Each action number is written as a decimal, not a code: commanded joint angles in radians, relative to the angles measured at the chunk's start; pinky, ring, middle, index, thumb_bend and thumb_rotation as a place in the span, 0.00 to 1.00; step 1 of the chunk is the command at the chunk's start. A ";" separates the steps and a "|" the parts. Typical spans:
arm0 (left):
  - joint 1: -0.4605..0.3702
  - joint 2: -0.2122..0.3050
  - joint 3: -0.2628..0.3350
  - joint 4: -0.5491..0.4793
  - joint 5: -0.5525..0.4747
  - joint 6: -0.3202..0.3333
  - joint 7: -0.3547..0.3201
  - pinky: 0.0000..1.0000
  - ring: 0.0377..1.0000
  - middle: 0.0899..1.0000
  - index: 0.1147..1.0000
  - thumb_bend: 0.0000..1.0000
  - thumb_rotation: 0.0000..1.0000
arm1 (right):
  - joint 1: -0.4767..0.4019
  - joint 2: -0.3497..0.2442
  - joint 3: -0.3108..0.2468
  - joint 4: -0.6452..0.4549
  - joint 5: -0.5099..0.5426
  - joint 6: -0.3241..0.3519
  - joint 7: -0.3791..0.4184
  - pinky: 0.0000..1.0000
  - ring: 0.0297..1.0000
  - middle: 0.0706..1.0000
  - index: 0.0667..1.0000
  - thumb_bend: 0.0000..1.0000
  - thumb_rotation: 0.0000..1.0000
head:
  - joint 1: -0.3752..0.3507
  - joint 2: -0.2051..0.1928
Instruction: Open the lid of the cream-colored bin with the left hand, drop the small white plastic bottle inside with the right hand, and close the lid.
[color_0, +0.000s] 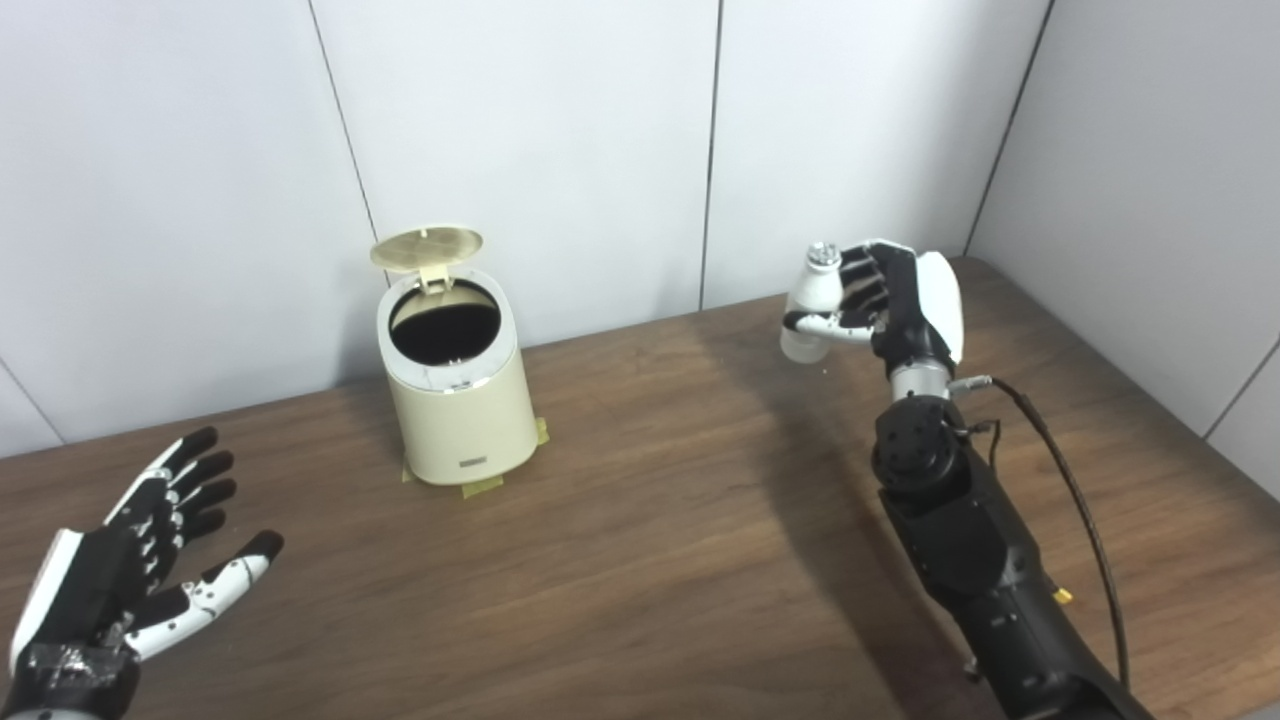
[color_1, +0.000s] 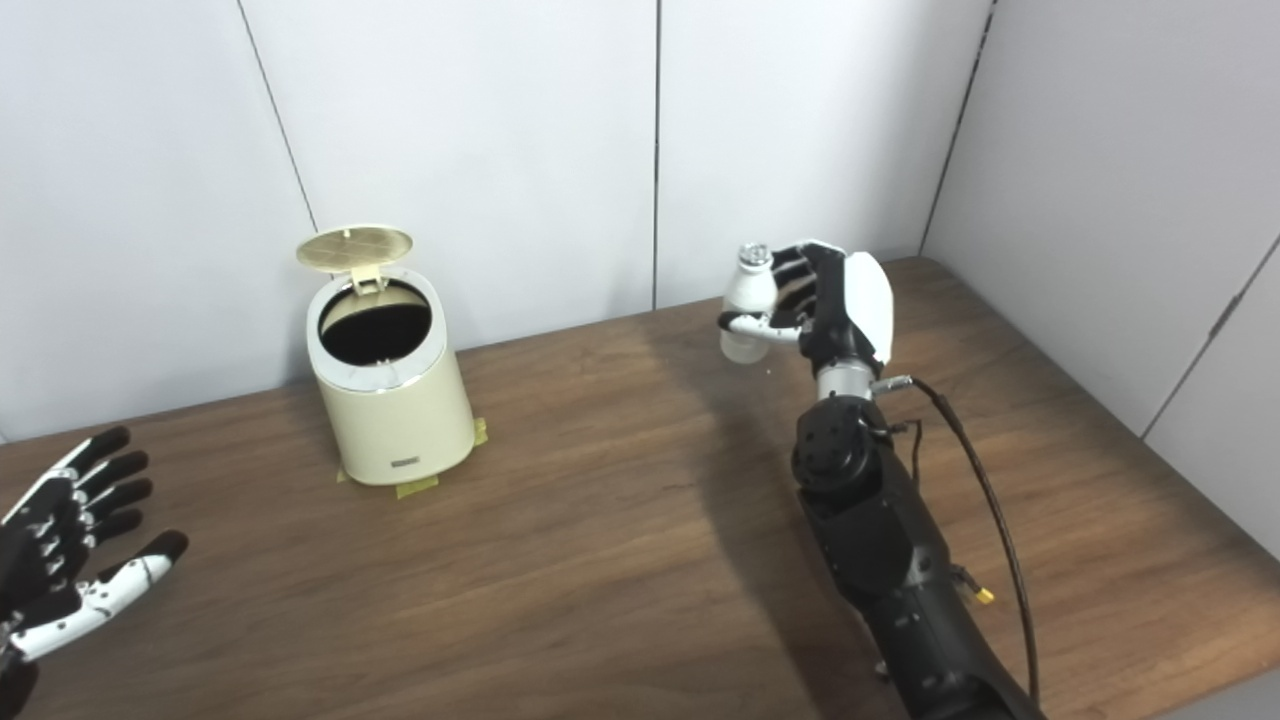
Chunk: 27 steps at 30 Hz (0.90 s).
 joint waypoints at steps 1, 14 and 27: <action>-0.025 -0.002 0.000 -0.036 0.025 -0.001 -0.002 0.91 0.87 0.89 0.96 0.53 0.00 | -0.035 -0.017 0.006 -0.065 -0.038 -0.038 0.001 0.35 0.38 0.44 0.47 0.52 0.00 | 0.018 0.005; 0.013 -0.022 -0.038 0.025 0.064 -0.002 0.033 0.86 0.82 0.84 0.92 0.69 0.09 | -0.050 0.038 0.059 -0.293 -0.047 -0.029 0.129 0.43 0.45 0.45 0.44 0.52 0.00 | 0.159 0.012; 0.030 -0.026 -0.080 0.074 0.056 -0.048 0.083 0.80 0.80 0.82 0.89 0.74 0.20 | -0.128 0.194 0.142 -0.337 -0.048 -0.065 0.216 0.36 0.41 0.46 0.44 0.52 0.00 | 0.251 -0.006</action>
